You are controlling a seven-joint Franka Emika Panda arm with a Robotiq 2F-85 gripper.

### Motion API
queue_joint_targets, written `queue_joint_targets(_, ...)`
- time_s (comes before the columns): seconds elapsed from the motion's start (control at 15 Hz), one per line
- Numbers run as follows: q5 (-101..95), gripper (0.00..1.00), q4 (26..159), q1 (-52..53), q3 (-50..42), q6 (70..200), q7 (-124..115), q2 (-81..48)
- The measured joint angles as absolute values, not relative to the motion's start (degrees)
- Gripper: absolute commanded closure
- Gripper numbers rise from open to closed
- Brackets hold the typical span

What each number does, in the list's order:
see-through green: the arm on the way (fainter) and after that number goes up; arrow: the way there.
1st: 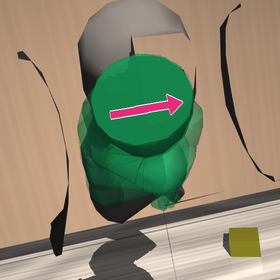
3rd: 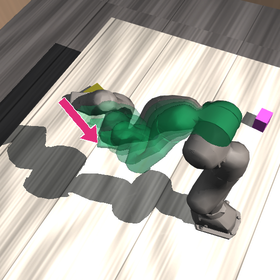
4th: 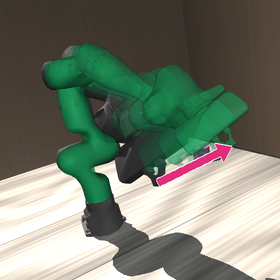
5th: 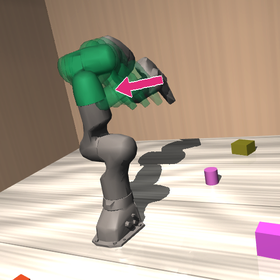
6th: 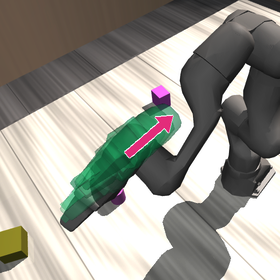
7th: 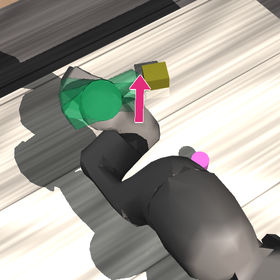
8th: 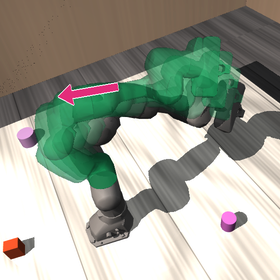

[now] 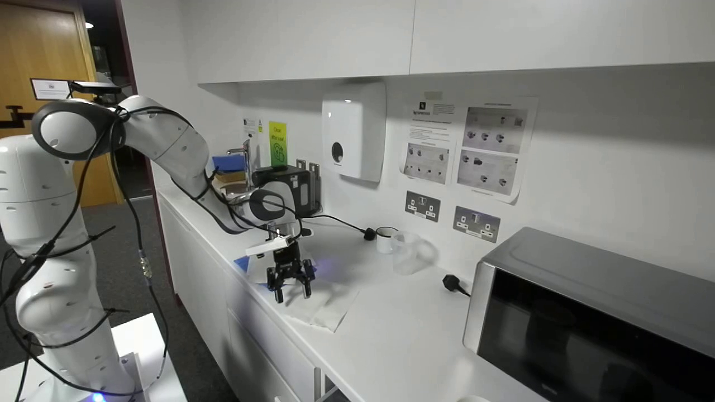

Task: Place the white napkins on the blue placemat

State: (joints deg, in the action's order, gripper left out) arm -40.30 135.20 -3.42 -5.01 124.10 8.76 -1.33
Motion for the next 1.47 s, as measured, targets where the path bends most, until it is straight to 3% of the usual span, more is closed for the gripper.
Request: queue_joint_targets(1.47, -44.53, 0.0, 135.68, -3.48, -5.03, 126.94, 8.65, -2.42)
